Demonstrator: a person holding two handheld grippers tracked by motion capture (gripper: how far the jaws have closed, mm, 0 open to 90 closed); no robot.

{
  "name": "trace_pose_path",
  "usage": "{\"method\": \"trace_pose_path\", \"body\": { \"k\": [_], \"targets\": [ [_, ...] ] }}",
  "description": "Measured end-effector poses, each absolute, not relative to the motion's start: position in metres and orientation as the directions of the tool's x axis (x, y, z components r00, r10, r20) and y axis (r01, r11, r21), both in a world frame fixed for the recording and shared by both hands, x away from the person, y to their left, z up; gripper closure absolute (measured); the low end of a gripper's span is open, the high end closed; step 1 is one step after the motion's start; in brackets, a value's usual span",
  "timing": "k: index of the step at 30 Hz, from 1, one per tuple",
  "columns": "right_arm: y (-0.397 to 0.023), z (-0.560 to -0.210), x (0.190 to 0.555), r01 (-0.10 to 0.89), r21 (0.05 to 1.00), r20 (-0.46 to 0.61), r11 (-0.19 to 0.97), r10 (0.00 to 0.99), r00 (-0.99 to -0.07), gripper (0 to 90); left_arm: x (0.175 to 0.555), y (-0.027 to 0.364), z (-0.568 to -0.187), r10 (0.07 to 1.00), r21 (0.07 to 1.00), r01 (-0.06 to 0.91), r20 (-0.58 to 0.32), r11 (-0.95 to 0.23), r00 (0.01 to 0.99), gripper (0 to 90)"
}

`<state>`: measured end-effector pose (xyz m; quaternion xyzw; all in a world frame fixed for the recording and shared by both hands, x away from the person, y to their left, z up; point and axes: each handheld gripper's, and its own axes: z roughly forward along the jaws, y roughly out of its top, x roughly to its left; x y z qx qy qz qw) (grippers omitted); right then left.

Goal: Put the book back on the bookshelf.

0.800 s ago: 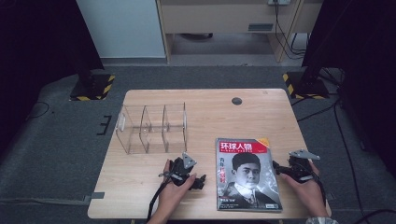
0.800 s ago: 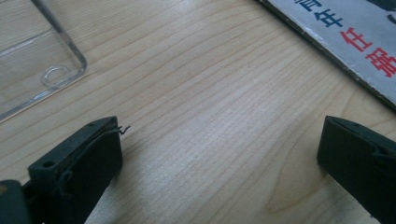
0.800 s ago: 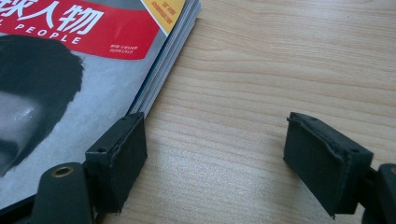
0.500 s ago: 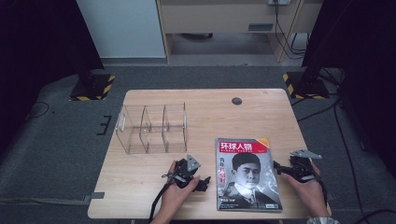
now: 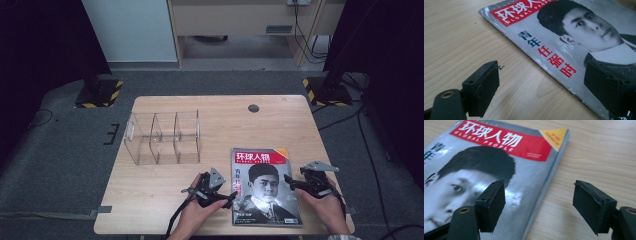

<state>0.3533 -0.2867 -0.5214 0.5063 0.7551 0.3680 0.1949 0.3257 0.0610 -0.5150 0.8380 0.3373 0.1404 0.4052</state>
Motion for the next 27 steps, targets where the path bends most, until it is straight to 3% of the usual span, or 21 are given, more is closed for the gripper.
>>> {"method": "trace_pose_path", "body": {
  "k": [16,27],
  "targets": [
    [-0.269,-0.533,0.357,0.639,0.723,0.095,0.263,0.878,-0.470,19.9,0.318,0.043,-0.525,0.633,0.762,0.429,-0.032,-0.486,0.774,21.6],
    [-0.266,-0.534,0.358,0.631,0.729,0.095,0.264,0.875,-0.475,19.9,0.317,0.029,-0.534,0.597,0.749,0.415,-0.031,-0.517,0.801,21.3]
  ]
}}
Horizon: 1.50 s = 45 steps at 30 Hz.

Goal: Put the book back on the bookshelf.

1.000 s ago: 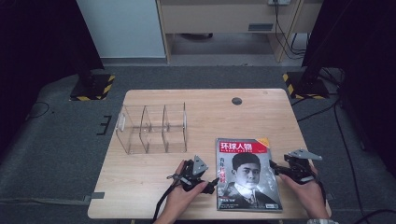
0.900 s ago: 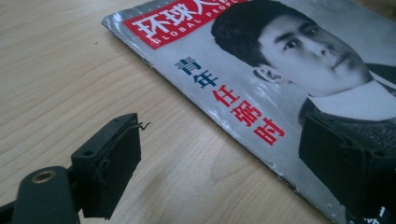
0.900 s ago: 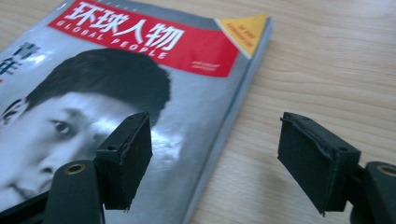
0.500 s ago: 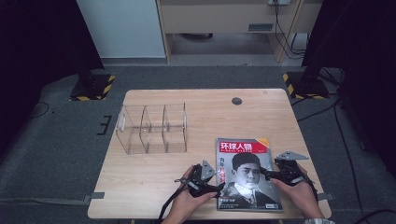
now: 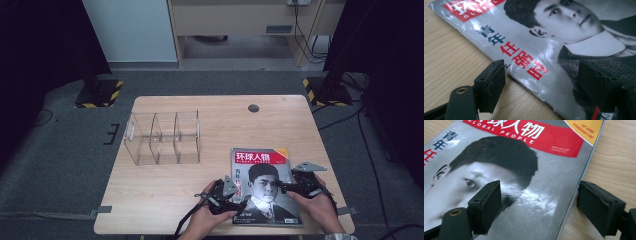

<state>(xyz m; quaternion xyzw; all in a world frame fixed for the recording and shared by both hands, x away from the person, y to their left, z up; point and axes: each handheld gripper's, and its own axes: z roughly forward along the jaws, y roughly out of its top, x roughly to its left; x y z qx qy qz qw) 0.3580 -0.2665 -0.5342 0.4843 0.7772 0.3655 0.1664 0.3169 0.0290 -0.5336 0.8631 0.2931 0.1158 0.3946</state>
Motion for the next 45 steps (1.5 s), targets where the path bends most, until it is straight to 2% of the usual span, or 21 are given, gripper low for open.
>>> {"method": "trace_pose_path", "body": {
  "k": [17,20,23,33,45],
  "targets": [
    [-0.268,-0.527,0.357,0.627,0.744,0.124,0.231,0.875,-0.469,25.2,0.318,0.028,-0.535,0.616,0.742,0.440,-0.046,-0.506,0.787,21.0],
    [-0.268,-0.524,0.356,0.624,0.751,0.136,0.218,0.873,-0.468,27.5,0.318,0.028,-0.535,0.616,0.741,0.440,-0.046,-0.507,0.787,20.9],
    [-0.269,-0.519,0.355,0.608,0.765,0.136,0.214,0.869,-0.476,34.8,0.318,0.028,-0.535,0.616,0.742,0.440,-0.046,-0.507,0.787,20.9],
    [-0.267,-0.510,0.352,0.574,0.798,0.168,0.182,0.848,-0.502,45.3,0.319,0.027,-0.535,0.615,0.742,0.438,-0.044,-0.508,0.787,20.9],
    [-0.262,-0.508,0.350,0.543,0.817,0.164,0.194,0.825,-0.541,50.7,0.319,0.027,-0.535,0.616,0.742,0.438,-0.042,-0.508,0.787,20.9]
  ]
}}
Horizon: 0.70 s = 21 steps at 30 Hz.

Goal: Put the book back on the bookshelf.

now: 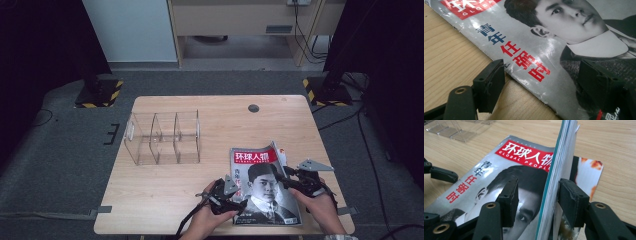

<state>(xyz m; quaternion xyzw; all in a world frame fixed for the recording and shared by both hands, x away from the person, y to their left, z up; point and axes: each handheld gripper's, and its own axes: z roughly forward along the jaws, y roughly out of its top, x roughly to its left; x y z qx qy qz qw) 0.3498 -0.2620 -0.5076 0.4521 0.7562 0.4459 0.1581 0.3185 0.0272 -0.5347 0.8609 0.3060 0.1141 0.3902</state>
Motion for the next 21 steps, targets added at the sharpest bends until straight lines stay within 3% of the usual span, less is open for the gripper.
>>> {"method": "trace_pose_path", "body": {
  "k": [8,14,21],
  "targets": [
    [-0.259,-0.513,0.349,0.524,0.819,0.132,0.232,0.813,-0.567,51.1,0.319,0.027,-0.535,0.616,0.742,0.438,-0.042,-0.508,0.786,20.9],
    [-0.255,-0.517,0.352,0.551,0.801,0.142,0.232,0.821,-0.552,43.6,0.318,0.027,-0.535,0.616,0.742,0.438,-0.043,-0.508,0.786,20.8],
    [-0.256,-0.521,0.354,0.574,0.790,0.171,0.215,0.822,-0.543,42.9,0.318,0.027,-0.535,0.617,0.742,0.438,-0.042,-0.508,0.786,20.8]
  ]
}}
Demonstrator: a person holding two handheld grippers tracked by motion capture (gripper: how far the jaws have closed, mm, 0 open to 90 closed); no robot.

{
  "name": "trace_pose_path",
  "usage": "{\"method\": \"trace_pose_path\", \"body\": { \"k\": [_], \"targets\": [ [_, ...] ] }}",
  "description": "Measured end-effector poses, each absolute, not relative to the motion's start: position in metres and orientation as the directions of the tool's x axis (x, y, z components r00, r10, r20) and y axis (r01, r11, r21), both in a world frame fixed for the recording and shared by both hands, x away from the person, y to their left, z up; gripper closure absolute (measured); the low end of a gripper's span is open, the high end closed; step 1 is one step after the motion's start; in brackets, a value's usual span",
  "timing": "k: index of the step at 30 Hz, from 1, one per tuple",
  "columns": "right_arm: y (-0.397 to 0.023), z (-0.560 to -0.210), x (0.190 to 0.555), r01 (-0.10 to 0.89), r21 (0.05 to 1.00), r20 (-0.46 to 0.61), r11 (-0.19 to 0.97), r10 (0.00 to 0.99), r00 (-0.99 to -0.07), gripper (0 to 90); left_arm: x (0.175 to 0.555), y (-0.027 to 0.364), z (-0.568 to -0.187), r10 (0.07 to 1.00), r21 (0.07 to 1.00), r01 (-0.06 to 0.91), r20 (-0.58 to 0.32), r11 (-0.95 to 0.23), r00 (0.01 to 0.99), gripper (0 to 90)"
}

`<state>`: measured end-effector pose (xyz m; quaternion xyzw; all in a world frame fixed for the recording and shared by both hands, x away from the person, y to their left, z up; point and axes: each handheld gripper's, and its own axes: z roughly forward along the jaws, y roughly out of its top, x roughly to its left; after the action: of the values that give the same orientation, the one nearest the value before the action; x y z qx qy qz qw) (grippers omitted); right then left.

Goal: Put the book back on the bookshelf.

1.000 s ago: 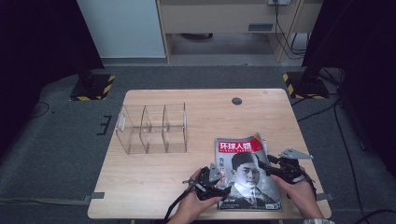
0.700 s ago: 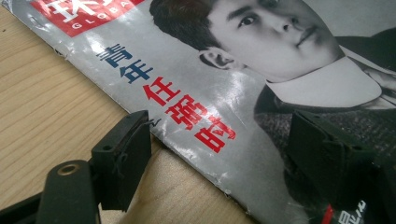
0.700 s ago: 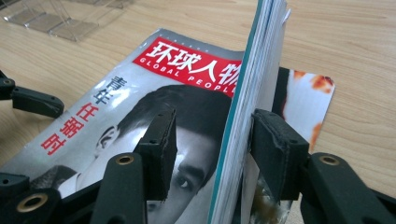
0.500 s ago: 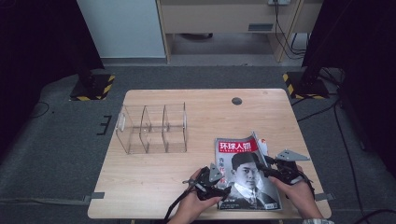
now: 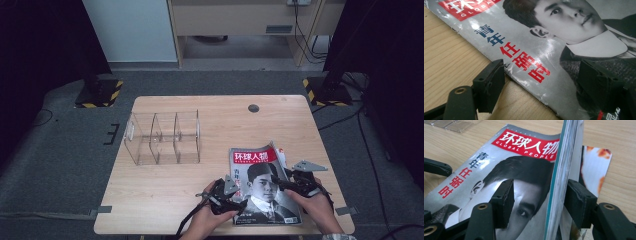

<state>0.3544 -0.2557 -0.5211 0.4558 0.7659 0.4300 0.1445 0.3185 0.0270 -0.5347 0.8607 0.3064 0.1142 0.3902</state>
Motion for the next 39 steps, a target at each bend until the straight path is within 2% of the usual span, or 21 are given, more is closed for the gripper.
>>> {"method": "trace_pose_path", "body": {
  "k": [13,26,36,39],
  "targets": [
    [-0.2518,-0.5242,0.3537,0.605,0.760,0.199,0.236,0.802,-0.563,50.5,0.3184,0.0268,-0.5347,0.618,0.742,0.439,-0.042,-0.507,0.785,20.8],
    [-0.2498,-0.5283,0.3567,0.630,0.730,0.188,0.264,0.809,-0.557,52.7,0.3184,0.0268,-0.5347,0.618,0.742,0.439,-0.042,-0.507,0.785,20.8],
    [-0.2501,-0.5301,0.3580,0.635,0.724,0.194,0.270,0.803,-0.563,50.6,0.3183,0.0265,-0.5347,0.620,0.742,0.441,-0.044,-0.505,0.784,20.8],
    [-0.2485,-0.5291,0.3582,0.628,0.721,0.169,0.295,0.803,-0.571,51.5,0.3183,0.0264,-0.5347,0.620,0.742,0.442,-0.045,-0.505,0.783,20.8]
  ]
}}
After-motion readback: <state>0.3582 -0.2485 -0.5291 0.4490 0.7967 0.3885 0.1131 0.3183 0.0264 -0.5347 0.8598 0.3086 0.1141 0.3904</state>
